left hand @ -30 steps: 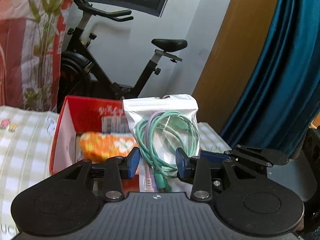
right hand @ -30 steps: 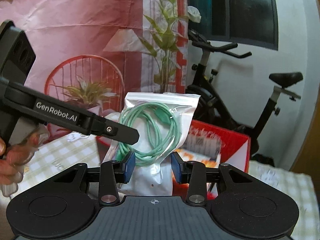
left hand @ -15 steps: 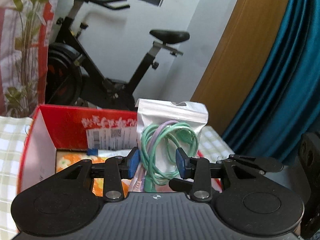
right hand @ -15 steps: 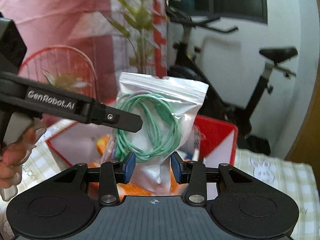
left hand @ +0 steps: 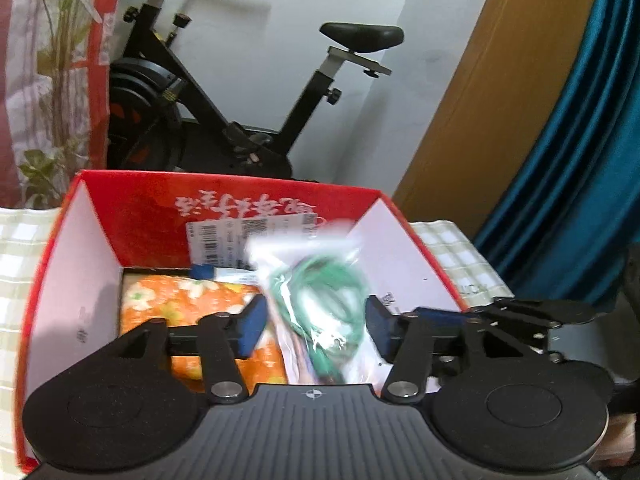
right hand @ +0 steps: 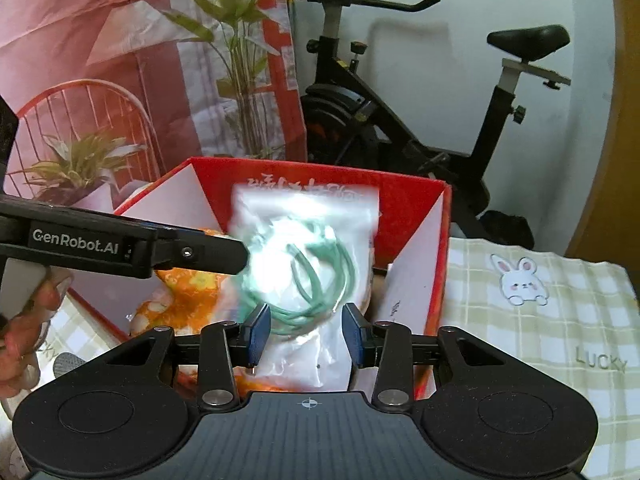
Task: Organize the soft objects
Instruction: 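Lower the cable bag into the red box and open both grippers, then move both tools down to the pink knit towel in front of the box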
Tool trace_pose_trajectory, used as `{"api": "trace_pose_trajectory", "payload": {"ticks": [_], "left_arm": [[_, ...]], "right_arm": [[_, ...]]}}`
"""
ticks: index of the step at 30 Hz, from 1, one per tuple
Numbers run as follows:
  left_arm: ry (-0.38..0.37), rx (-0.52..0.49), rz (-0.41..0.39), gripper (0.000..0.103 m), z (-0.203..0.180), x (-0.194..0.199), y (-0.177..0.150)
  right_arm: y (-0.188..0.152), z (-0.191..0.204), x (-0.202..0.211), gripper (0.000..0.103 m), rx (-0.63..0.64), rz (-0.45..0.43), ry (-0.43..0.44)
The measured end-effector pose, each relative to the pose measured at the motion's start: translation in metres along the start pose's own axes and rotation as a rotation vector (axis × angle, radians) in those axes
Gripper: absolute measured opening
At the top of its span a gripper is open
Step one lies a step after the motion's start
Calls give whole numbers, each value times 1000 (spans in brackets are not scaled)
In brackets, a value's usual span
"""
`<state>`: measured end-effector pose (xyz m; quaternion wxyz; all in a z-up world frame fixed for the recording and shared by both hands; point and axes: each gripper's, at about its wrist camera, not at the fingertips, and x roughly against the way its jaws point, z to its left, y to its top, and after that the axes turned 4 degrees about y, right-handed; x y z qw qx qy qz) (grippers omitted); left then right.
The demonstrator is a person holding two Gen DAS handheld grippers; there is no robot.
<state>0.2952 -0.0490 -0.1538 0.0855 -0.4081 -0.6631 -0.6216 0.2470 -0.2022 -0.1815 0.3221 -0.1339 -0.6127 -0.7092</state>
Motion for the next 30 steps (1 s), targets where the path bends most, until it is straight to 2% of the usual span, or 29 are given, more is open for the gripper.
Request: {"api": "trace_pose_trajectory", "payload": {"ticks": [5,11,19,24,30], "left_arm": [[61,-43,-12,69,-1,15,-3],[139,-118,-39,74,-5,57,-17],[198,-104,-67,74,-4,123,-57],[199,-83,-11,74,2,146,-97],[195,-43,73,74,11,152,-146]], "right_arm": [[0,5,11,40,30,-13,-26],[-6,20,36,40,72,-53,-37],[-25,47,84,43,80,-120,15],[-52,65,101,44,113,-106,35],[-105,84,105,45,82,-22,55]]}}
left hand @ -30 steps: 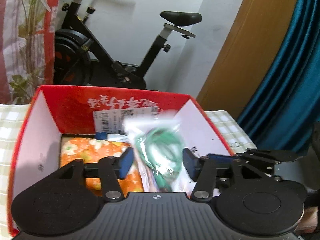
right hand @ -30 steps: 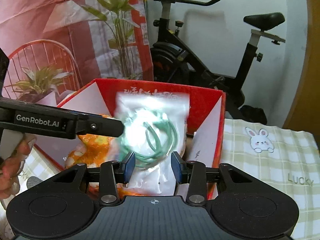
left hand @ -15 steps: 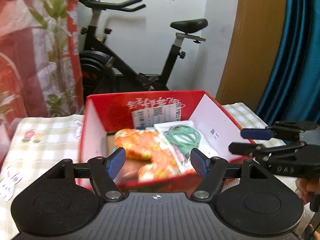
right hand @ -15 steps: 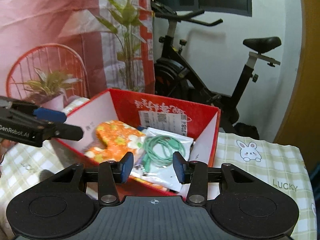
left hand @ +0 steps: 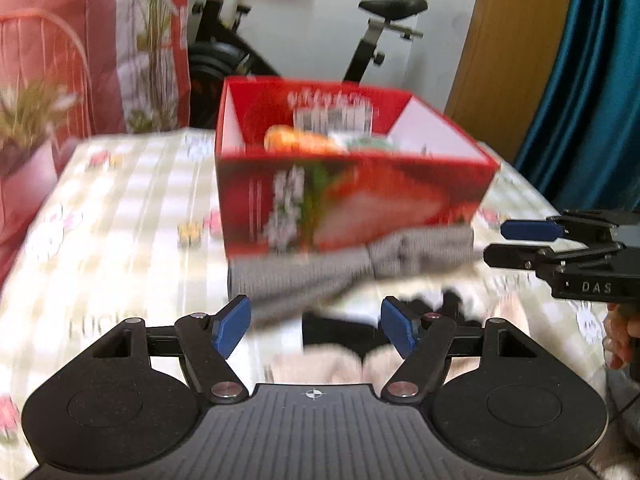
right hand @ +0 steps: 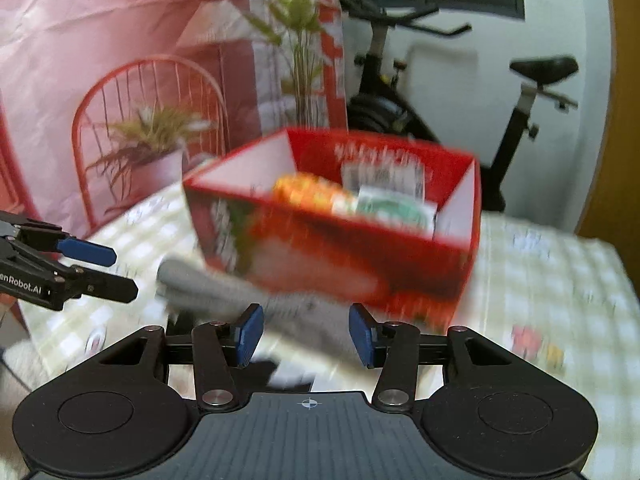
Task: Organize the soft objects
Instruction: 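Move both tools down to the pink knit towel in front of the box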
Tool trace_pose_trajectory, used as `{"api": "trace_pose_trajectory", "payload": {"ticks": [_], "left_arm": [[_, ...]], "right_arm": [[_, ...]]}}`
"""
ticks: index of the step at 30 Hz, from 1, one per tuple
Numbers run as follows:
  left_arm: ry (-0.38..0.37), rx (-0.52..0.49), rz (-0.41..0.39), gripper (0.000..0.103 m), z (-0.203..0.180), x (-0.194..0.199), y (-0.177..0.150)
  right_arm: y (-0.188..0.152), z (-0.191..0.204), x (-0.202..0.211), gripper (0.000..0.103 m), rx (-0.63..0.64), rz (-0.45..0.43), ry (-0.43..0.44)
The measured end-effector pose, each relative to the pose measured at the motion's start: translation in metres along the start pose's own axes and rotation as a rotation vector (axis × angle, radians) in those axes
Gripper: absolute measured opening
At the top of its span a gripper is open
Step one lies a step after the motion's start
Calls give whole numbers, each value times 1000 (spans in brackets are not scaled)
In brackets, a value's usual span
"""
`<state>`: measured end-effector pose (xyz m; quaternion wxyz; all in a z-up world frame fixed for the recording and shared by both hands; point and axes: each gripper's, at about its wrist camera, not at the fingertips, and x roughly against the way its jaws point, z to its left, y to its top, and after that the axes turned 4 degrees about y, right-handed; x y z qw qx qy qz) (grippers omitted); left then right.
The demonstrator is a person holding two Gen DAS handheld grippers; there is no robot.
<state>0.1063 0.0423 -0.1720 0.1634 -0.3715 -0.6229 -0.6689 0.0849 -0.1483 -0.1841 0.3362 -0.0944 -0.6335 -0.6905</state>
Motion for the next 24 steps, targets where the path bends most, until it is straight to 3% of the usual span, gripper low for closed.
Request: {"api": "trace_pose_trajectory", "payload": {"ticks": [2,10,24], "left_arm": [[-1,33,19,74,2,-5,-11],[-12,145,50,74,7,-20,-39],[-24,175,39,59,5,-27,-57]], "right_arm": [[-19,6,1,50,-5,17,-14],[-67,15,4,51,-80,99,-52],[-76,3,-17,46,-246,150,11]]}}
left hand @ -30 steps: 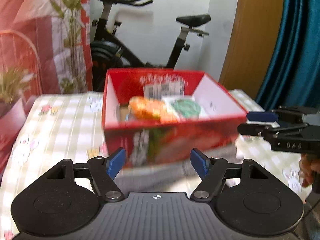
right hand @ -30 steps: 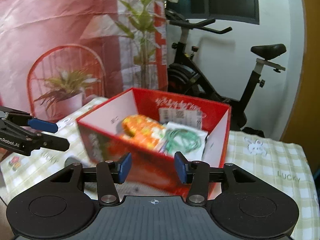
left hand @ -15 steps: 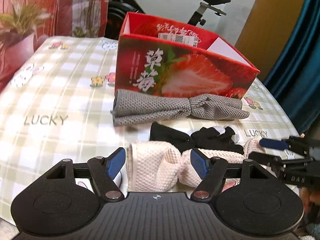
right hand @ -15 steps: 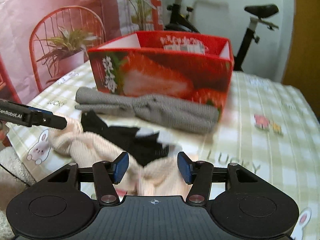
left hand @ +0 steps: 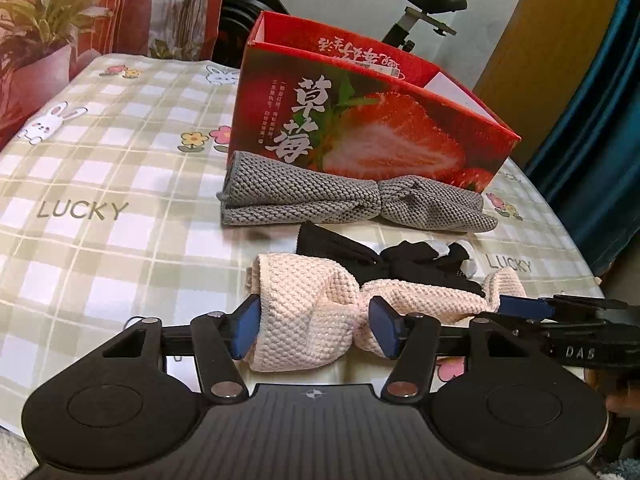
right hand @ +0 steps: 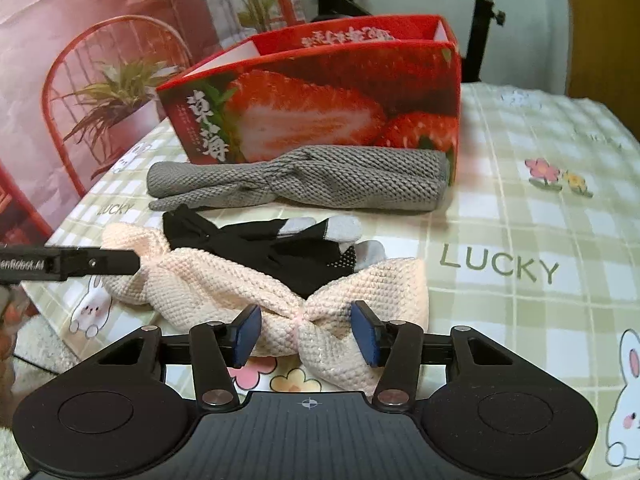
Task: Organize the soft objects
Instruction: 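Move both tools down to the pink knit towel in front of the box, then close both grippers on the middle of the pink knit towel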
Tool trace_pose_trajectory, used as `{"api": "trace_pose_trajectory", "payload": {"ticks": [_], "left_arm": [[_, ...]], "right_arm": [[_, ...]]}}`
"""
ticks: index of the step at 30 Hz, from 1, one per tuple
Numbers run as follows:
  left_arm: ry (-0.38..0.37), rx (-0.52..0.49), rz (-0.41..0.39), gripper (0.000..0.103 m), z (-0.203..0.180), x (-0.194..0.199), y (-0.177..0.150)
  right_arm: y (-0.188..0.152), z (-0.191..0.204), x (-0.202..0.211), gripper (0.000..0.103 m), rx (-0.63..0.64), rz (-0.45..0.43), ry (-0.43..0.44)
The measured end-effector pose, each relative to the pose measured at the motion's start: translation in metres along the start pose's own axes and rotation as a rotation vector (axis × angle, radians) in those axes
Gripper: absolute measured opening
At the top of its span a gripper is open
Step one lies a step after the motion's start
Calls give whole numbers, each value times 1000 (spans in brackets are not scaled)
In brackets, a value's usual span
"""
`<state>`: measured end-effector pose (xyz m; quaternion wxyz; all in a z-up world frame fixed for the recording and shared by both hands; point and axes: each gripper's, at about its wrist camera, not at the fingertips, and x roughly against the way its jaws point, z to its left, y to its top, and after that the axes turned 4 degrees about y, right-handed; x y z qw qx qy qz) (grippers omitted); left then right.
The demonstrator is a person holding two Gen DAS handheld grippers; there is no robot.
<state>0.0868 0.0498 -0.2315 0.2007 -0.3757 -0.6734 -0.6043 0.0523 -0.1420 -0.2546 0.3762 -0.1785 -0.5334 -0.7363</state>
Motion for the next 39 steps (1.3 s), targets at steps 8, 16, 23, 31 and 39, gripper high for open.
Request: {"api": "trace_pose_trajectory", "payload": {"ticks": [8,16,23,31,39], "left_arm": [[61,-2,-150,49,0,32,6],[18,-44,-75,48,-11,21,6],[3,16,39,46,1,-6,-2],[-3,25,64,46,5,-17,-4],[4,15,61,46,3,-20,-5]], "right_arm": [[6,0,-13,41,-31,-1,8],[7,15,-21,41,28,-8,10],[4,10,-14,43,1,-26,34],[7,1,-7,44,-80,-63,57],[4,7,-17,41,-45,-41,12]]}}
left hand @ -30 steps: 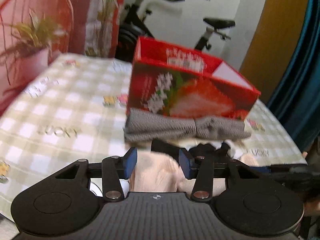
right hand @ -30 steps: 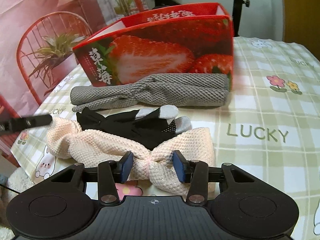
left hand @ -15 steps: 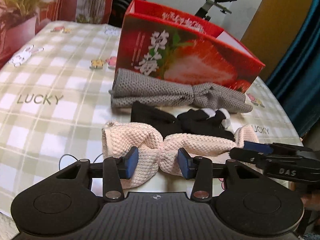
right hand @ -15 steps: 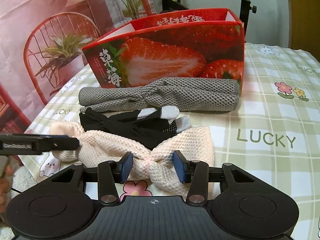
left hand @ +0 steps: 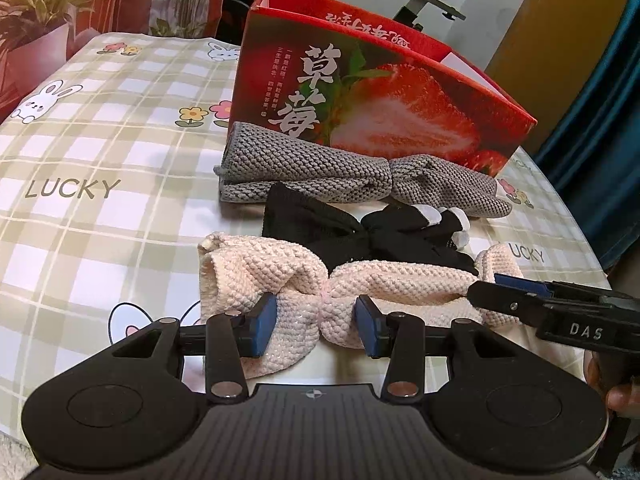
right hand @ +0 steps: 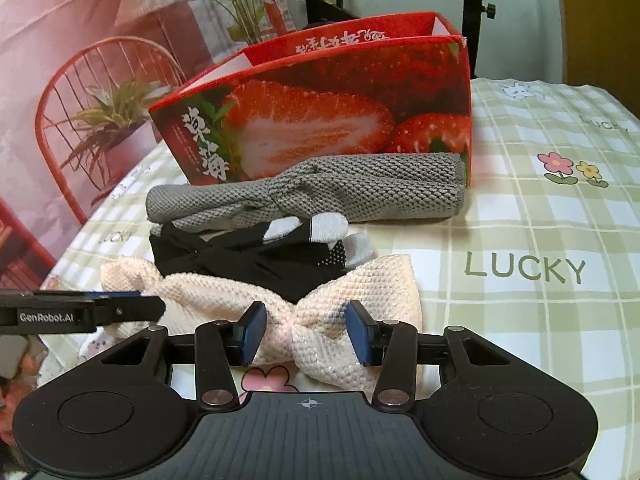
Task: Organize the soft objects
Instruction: 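Close both grippers on the middle of the pink knit towel, then lift the pink towel with both grippers and carry it over the red box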
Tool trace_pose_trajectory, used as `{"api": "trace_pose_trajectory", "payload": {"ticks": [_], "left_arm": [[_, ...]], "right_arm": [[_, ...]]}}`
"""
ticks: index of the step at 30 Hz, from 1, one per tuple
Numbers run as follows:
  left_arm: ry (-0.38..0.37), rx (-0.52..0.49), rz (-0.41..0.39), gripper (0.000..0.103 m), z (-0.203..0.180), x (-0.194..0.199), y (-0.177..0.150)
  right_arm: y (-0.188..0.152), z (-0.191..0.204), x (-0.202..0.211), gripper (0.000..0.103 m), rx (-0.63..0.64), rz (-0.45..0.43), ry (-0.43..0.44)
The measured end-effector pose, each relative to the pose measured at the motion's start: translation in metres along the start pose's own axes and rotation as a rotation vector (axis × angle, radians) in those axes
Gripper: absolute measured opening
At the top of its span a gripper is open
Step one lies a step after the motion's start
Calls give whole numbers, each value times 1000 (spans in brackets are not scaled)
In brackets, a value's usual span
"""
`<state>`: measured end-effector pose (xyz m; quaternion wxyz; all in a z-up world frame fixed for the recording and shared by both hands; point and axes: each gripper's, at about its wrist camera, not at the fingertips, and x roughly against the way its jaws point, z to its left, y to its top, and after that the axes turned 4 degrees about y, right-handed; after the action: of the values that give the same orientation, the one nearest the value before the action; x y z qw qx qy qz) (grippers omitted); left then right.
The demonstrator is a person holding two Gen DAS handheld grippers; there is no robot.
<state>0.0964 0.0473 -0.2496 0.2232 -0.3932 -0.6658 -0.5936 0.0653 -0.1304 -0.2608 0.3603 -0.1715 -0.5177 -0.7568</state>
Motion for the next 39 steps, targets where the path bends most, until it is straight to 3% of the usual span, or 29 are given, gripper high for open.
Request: {"api": "trace_pose_trajectory", "payload": {"ticks": [10,18,30,39], "left_arm": [[11,-29,-5,45,-3,-1,-1],[-10,-17,-35,23,-2,6,0],[-26,-57,-214,21,-13,48,7],[-28,-83,-359,20,-22,76,52]], "right_arm": [[-5,16,0,28,100,12,-28],[-3,20,14,22,114,-26,1],[14,33,49,21,178,-173,8],[61,47,70,21,249,-292,24]]}}
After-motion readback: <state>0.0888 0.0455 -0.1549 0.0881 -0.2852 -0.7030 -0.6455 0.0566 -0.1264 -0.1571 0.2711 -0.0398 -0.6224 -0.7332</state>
